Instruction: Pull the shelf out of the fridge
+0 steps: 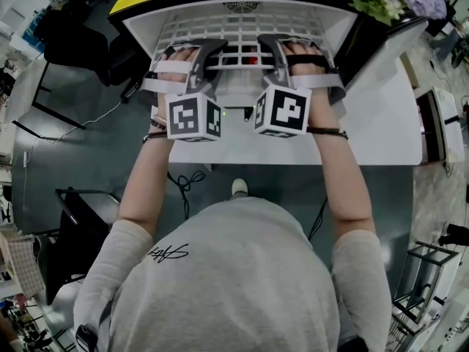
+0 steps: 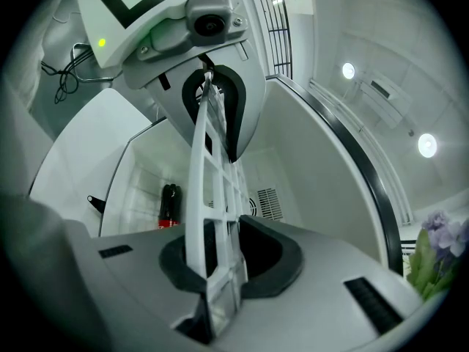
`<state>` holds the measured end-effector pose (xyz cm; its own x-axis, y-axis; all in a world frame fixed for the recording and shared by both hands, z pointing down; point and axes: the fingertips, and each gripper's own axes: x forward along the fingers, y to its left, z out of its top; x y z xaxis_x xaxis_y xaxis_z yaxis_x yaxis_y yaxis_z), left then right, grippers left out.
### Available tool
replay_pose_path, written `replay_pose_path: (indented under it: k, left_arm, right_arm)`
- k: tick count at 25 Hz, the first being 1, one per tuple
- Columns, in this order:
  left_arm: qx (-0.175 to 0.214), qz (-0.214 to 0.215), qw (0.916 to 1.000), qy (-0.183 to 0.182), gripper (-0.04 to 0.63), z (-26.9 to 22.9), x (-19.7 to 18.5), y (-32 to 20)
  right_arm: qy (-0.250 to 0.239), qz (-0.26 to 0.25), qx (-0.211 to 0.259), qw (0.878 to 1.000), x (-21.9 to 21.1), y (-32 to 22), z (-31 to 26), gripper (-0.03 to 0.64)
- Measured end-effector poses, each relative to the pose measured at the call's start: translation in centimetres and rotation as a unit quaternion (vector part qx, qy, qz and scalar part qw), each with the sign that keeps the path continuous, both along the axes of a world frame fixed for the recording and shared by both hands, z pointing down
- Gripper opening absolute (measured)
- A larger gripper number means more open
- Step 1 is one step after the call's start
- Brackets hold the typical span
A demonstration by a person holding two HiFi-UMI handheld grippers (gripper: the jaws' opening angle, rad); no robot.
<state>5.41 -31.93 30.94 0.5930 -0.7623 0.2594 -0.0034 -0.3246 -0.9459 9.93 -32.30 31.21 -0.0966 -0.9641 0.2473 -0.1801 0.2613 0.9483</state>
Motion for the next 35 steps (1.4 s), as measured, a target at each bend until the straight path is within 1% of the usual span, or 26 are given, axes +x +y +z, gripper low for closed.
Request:
replay_pose_path:
  k: [3, 11, 18, 35]
  left_arm:
    - [-0.006, 0.003, 1.0, -0.004, 0.048, 0.3, -0.1, 0.2]
    - [-0.001, -0.001, 1.0, 0.0, 0.048, 0.0, -0.2, 0.7]
    - [-0.007, 0.0, 1.0, -0.004, 0.048, 0.3, -0.3, 1.2]
    - [-0.006, -0.001, 1.0, -0.003, 0.048, 0.2, -0.6, 2.1]
  right_arm:
    - [-0.001, 0.001, -0.004, 1.0, 0.0, 0.3, 0.0, 0.049]
    - [0.0, -0.001, -0.001, 1.0, -0.2, 0.8, -0.1, 0.049]
    - [-0.001, -0.003, -0.002, 1.0, -0.3, 1.3, -0.1, 0.049]
    - [-0.002, -0.002, -0.005, 1.0, -0.6, 2.2, -0.2, 0.05]
